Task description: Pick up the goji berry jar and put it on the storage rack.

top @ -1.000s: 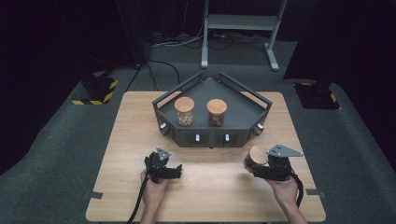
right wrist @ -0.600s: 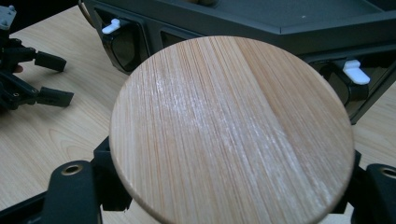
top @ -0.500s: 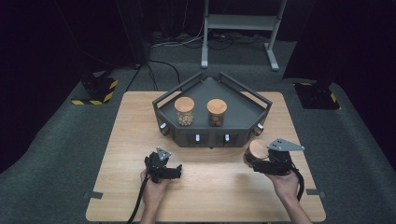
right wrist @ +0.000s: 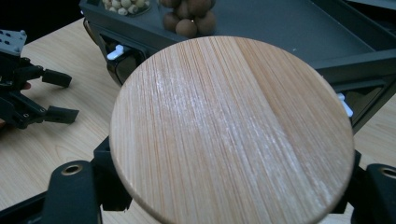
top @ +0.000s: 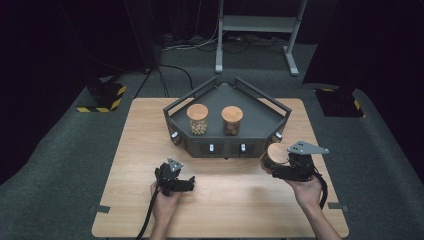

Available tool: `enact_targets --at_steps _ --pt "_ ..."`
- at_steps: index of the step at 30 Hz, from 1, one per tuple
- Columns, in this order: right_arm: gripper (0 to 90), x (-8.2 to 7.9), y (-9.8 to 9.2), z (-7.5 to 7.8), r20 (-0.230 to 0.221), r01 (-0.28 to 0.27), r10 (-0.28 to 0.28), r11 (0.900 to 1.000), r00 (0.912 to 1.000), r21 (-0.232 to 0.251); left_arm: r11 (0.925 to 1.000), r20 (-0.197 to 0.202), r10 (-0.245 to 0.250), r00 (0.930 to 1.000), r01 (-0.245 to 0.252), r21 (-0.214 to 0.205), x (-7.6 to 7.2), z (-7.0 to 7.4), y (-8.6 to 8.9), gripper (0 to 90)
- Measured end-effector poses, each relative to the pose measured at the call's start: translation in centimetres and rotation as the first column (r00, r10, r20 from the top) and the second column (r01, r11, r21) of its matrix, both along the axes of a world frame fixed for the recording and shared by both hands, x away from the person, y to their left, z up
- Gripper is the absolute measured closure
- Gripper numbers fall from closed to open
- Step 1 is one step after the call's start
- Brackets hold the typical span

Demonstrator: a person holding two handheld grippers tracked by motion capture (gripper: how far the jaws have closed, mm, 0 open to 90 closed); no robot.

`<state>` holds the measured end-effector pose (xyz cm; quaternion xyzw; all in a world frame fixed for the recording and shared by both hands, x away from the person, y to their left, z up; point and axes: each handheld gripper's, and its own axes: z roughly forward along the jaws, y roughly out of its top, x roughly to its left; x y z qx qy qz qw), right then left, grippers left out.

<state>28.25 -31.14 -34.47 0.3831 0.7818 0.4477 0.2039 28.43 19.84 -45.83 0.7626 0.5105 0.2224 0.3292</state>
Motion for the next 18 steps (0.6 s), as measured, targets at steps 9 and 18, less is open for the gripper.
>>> enact_targets --at_steps 9,18 --pt "25.4 0.35 0.18 0.84 -0.003 -0.007 0.007 1.0 1.0 -0.007 1.0 0.0 0.0 1.0 0.0 0.0 0.0 0.0 0.0 2.1" --pt "25.4 0.74 0.54 1.25 -0.002 -0.016 0.016 0.9999 0.9999 0.007 1.0 0.0 0.0 1.0 0.0 0.0 0.0 0.0 0.0 2.0"
